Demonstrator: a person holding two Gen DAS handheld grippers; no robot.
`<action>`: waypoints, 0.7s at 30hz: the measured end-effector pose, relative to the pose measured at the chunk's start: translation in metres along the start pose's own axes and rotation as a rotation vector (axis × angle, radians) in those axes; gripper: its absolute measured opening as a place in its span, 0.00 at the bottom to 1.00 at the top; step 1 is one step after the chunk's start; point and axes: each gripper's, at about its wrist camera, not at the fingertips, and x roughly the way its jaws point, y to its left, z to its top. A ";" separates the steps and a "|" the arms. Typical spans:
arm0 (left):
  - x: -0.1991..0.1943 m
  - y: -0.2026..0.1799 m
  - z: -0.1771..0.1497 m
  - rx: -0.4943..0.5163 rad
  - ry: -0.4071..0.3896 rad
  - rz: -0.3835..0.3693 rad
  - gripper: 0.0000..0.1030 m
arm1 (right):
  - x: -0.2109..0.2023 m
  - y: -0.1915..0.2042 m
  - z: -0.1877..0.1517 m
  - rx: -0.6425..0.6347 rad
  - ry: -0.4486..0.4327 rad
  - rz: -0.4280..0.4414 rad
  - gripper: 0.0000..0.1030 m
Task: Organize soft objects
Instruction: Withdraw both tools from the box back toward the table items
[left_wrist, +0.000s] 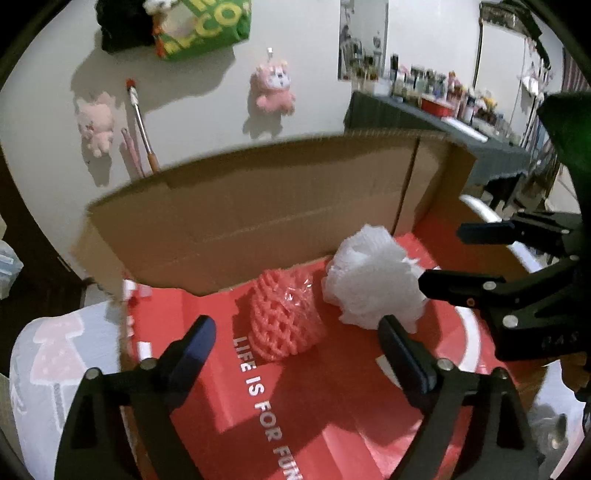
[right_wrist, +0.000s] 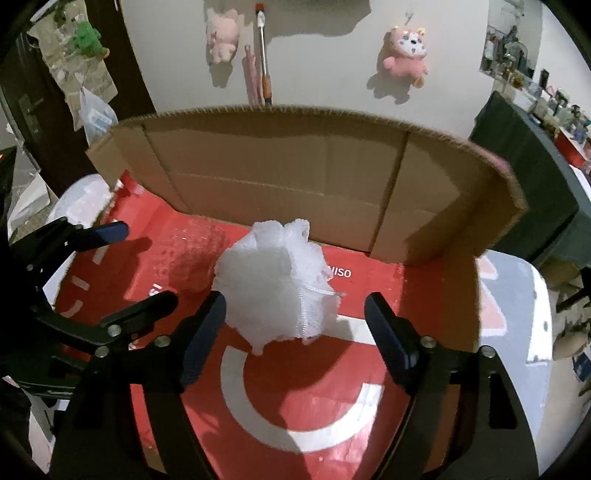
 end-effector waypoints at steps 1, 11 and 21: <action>-0.009 -0.003 -0.002 -0.002 -0.017 -0.002 0.93 | -0.009 0.001 -0.002 0.002 -0.013 0.004 0.76; -0.109 -0.016 -0.026 -0.028 -0.199 -0.009 1.00 | -0.112 0.025 -0.040 -0.021 -0.172 -0.013 0.83; -0.198 -0.028 -0.070 -0.092 -0.355 -0.040 1.00 | -0.208 0.053 -0.100 -0.045 -0.340 -0.004 0.87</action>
